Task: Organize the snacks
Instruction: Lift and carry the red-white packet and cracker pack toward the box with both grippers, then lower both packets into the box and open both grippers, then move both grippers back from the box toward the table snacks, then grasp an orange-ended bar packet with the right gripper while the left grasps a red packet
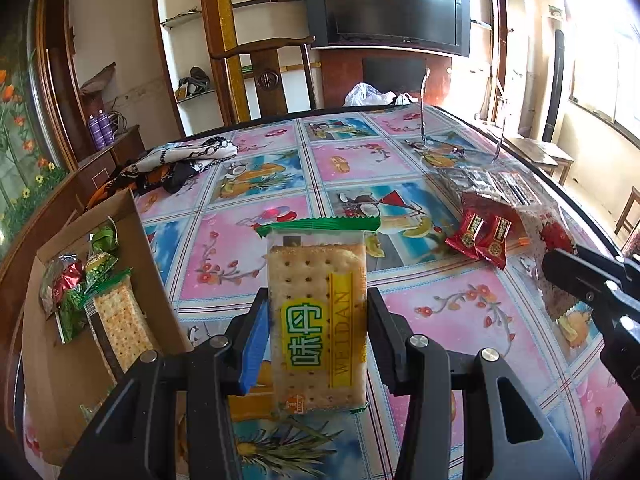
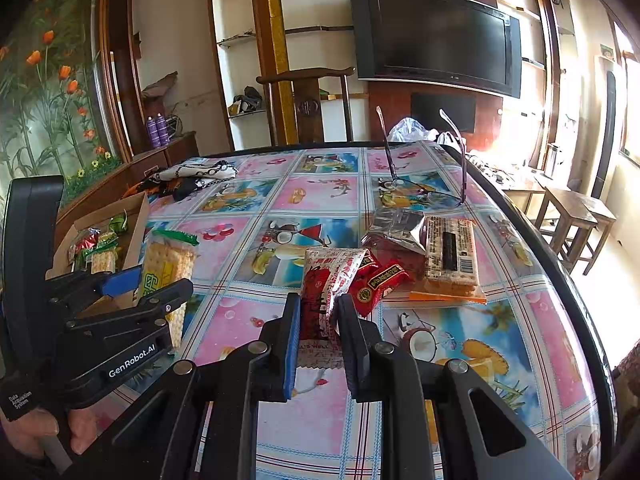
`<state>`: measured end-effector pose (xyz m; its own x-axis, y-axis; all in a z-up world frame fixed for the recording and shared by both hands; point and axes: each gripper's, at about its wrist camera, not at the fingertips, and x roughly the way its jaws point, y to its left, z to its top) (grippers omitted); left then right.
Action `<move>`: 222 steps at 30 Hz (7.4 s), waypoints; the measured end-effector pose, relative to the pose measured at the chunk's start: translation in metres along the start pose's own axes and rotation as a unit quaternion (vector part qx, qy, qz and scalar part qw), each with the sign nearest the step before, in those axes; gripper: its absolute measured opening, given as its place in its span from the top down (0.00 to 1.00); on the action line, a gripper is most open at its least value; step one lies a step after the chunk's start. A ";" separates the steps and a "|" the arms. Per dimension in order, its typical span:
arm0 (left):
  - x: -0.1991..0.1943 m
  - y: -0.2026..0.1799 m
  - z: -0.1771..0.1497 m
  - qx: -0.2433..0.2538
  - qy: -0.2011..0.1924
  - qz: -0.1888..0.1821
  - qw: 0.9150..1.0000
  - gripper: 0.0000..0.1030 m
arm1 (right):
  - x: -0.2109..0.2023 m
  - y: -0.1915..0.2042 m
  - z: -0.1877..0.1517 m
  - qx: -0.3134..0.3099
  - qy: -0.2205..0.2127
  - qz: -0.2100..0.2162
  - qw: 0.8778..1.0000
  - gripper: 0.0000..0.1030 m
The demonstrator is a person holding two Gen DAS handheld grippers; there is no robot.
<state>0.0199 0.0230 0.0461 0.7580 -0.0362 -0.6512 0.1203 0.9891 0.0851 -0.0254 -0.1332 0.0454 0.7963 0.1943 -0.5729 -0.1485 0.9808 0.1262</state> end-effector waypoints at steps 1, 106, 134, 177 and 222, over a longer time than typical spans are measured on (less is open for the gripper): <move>-0.001 0.001 0.001 -0.003 -0.002 0.000 1.000 0.57 | 0.000 0.000 0.000 0.000 0.000 0.001 1.000 0.81; -0.023 0.196 -0.001 -0.242 0.006 0.166 0.956 0.32 | 0.077 0.192 0.018 -0.072 0.053 0.220 0.971 0.56; -0.038 0.148 0.010 -0.141 -0.078 0.197 0.967 0.30 | 0.065 0.122 0.034 -0.010 0.027 0.175 0.984 0.51; -0.042 0.123 0.010 -0.096 -0.099 0.209 0.968 0.27 | 0.100 -0.076 0.041 0.180 0.073 -0.048 0.980 0.53; 0.047 -0.060 0.004 0.003 0.101 -0.005 0.995 0.65 | 0.100 -0.134 0.049 0.152 0.097 -0.119 0.976 0.54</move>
<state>0.0509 -0.0384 0.0139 0.6129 -0.0166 -0.7900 0.1325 0.9878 0.0820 0.1029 -0.2456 0.0109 0.6573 -0.0098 -0.7535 0.2316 0.9542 0.1895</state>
